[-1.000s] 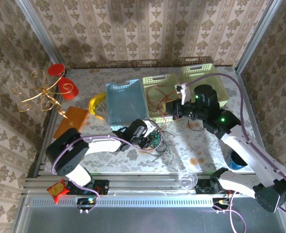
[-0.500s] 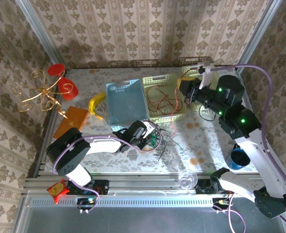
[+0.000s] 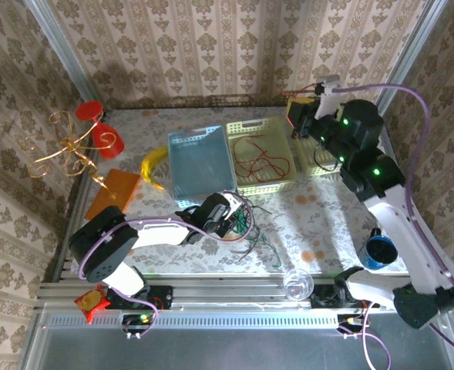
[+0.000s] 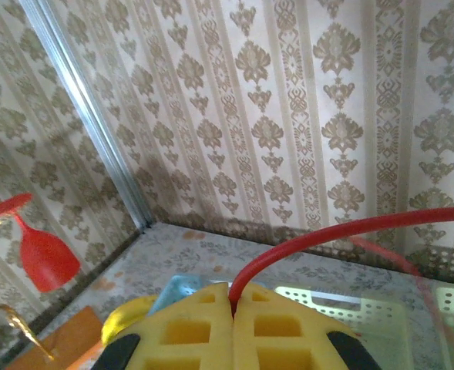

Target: Untangle the cables

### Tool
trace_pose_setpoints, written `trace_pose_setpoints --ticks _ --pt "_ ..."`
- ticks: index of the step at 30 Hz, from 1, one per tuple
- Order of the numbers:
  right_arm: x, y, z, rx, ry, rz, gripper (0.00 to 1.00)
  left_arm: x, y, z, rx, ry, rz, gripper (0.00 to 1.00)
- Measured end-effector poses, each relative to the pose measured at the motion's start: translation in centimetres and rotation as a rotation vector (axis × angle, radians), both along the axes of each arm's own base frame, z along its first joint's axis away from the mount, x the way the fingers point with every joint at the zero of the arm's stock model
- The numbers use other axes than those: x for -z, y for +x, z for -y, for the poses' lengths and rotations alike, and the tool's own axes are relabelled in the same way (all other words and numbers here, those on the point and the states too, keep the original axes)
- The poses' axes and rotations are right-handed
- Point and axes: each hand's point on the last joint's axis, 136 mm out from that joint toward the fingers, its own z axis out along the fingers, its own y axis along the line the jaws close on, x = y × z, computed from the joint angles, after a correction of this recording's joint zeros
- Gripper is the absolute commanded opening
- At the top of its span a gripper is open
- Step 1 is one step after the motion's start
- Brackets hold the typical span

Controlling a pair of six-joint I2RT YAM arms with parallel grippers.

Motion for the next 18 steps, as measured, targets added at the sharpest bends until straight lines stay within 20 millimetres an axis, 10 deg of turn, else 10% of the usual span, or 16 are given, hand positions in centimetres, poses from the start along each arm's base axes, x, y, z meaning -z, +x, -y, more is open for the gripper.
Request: trace_pose_setpoints --ticks 4,10,18 --pt "3.9 4.5 -1.1 -0.003 -0.051 -0.087 0.00 -1.1 0.3 0.0 -0.013 -0.020 0.025 0.52" --pt "16.9 10.4 -3.9 -0.048 -0.128 -0.377 0.00 -3.5 0.9 -0.1 -0.033 -0.069 0.072 0.58" --pt "34.2 10.9 -5.1 -0.043 -0.198 -0.835 0.10 -4.1 1.0 -0.3 -0.041 -0.078 0.084 0.58"
